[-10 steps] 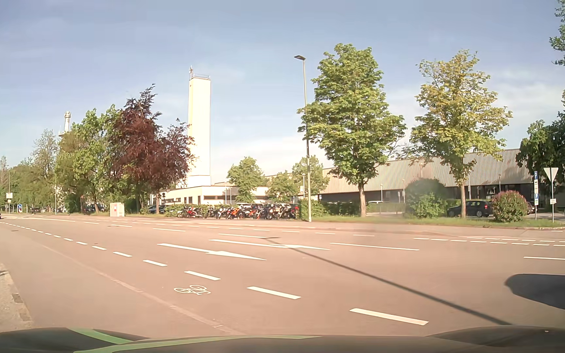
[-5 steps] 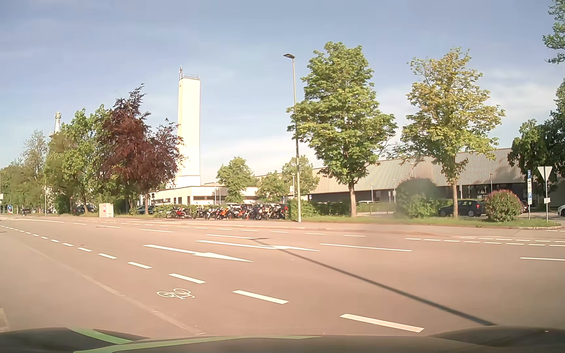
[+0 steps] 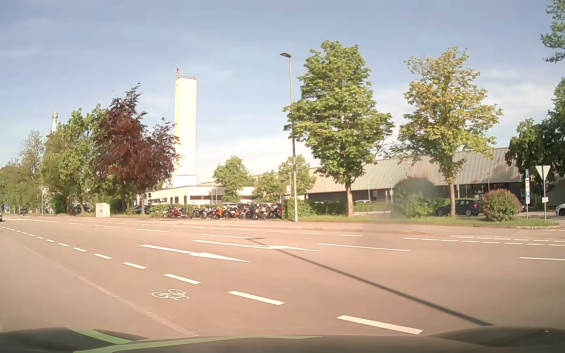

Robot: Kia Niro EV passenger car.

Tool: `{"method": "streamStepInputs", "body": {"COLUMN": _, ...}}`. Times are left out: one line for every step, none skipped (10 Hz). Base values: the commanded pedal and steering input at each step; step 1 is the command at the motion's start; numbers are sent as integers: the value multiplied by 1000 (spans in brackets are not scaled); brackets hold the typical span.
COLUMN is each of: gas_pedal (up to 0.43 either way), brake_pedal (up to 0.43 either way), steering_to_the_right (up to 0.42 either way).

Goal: Follow the waypoints while adhering to traffic rules and regulations

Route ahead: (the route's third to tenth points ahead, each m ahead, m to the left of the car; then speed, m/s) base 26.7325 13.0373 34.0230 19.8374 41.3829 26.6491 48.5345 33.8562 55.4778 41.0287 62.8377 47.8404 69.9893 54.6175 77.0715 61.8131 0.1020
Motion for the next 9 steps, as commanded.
{"method": "streamStepInputs", "body": {"gas_pedal": 0, "brake_pedal": 207, "steering_to_the_right": 352}}
{"method": "streamStepInputs", "body": {"gas_pedal": 0, "brake_pedal": 213, "steering_to_the_right": 350}}
{"method": "streamStepInputs", "body": {"gas_pedal": 0, "brake_pedal": 238, "steering_to_the_right": 349}}
{"method": "streamStepInputs", "body": {"gas_pedal": 0, "brake_pedal": 256, "steering_to_the_right": 349}}
{"method": "streamStepInputs", "body": {"gas_pedal": 0, "brake_pedal": 256, "steering_to_the_right": 349}}
{"method": "streamStepInputs", "body": {"gas_pedal": 0, "brake_pedal": 262, "steering_to_the_right": 349}}
{"method": "streamStepInputs", "body": {"gas_pedal": 0, "brake_pedal": 262, "steering_to_the_right": 349}}
{"method": "streamStepInputs", "body": {"gas_pedal": 0, "brake_pedal": 262, "steering_to_the_right": 349}}
{"method": "streamStepInputs", "body": {"gas_pedal": 0, "brake_pedal": 262, "steering_to_the_right": 349}}
